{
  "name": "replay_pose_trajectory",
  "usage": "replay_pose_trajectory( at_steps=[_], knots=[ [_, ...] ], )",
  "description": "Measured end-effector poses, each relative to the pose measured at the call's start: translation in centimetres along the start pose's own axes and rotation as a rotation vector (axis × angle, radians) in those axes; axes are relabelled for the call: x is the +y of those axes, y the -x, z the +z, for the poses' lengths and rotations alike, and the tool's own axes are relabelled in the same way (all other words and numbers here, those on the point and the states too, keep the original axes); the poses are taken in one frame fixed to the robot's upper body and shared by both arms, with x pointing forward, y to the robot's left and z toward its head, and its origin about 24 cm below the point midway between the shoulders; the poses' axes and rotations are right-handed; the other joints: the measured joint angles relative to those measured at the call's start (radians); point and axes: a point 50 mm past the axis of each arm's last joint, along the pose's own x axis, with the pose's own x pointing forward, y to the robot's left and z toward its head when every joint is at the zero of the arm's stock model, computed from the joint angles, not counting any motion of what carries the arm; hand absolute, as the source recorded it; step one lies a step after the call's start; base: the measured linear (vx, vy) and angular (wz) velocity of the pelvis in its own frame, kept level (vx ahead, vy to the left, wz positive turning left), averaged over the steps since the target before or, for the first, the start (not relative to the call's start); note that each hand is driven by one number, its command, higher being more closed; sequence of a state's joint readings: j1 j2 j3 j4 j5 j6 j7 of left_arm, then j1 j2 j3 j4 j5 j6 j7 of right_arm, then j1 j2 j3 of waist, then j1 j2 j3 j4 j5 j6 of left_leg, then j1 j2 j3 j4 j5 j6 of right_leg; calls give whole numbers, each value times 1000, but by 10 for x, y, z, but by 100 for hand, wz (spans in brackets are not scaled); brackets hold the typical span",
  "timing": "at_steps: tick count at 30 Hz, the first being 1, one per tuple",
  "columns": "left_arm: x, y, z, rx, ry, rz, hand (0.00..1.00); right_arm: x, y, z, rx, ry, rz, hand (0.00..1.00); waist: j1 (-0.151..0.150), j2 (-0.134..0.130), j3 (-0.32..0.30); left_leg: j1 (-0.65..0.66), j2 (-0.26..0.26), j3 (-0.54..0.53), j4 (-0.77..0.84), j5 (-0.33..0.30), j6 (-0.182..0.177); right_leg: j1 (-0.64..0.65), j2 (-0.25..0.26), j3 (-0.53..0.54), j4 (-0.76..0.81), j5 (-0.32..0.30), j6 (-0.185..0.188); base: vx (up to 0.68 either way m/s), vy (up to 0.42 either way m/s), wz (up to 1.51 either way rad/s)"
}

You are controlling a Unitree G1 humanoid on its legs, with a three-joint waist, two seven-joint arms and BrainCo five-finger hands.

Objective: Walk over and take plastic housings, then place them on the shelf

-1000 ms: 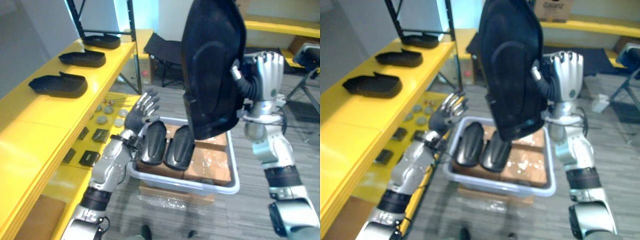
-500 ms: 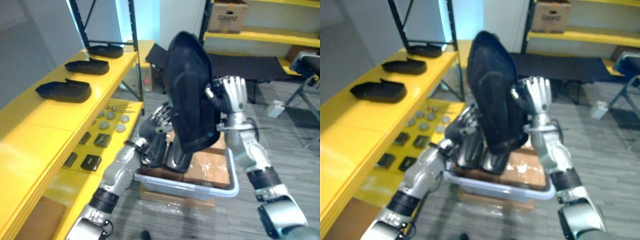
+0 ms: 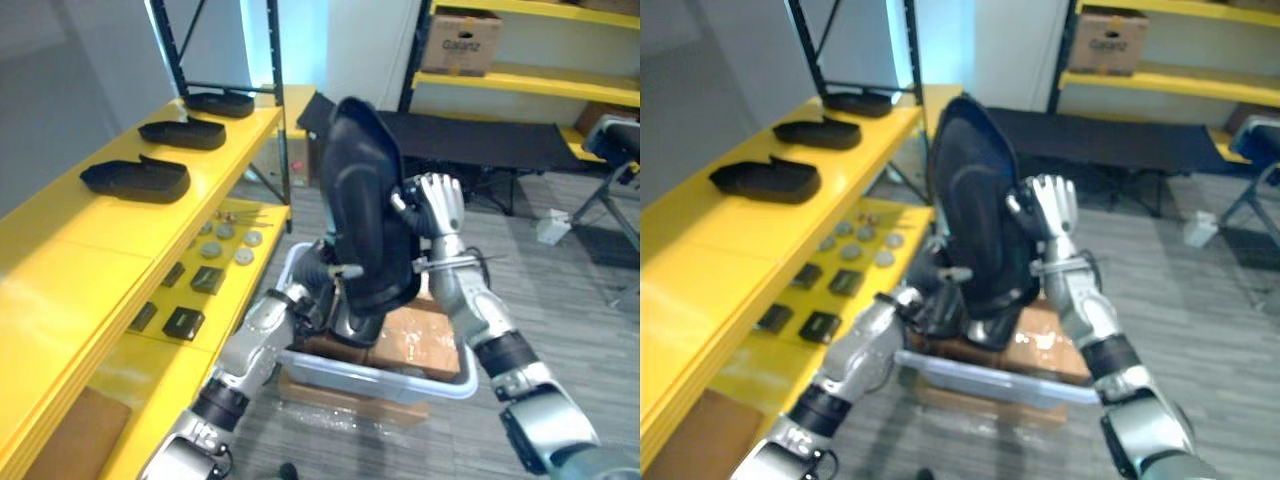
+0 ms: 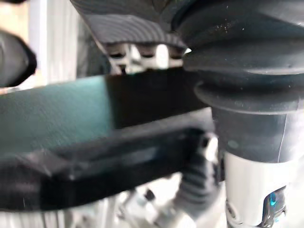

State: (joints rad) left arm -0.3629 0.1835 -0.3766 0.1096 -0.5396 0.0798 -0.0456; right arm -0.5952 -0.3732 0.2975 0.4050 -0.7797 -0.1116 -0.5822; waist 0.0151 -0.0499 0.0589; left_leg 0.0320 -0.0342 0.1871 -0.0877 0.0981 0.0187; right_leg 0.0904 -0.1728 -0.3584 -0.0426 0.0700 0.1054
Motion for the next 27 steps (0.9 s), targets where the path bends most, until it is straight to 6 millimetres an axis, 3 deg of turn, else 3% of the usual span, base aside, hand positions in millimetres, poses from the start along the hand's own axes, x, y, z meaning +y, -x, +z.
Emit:
replay_pose_trajectory(
  at_steps=[7,8,13,27],
  knots=[
    [9,10,-19,48,-44,77,0,13,4,18,-36,-52,30,100,4,0,0,-2,0,-6,0,0,0,1,1,-3,0,0,0,1,4,1],
    [10,11,-20,52,-50,82,100,14,5,19,-41,-55,33,100,4,0,0,-2,0,-6,0,0,0,1,0,-3,0,0,0,0,0,0],
    [12,19,-29,60,-67,111,100,21,12,23,-48,-75,48,100,18,0,0,-2,0,-8,0,0,0,2,0,-4,0,0,0,1,7,0],
    [24,53,-54,56,-5,343,100,49,73,37,120,-296,84,100,24,-3,-2,-3,3,-10,0,0,-1,2,-2,-5,-2,-4,-5,0,0,0]
  ],
)
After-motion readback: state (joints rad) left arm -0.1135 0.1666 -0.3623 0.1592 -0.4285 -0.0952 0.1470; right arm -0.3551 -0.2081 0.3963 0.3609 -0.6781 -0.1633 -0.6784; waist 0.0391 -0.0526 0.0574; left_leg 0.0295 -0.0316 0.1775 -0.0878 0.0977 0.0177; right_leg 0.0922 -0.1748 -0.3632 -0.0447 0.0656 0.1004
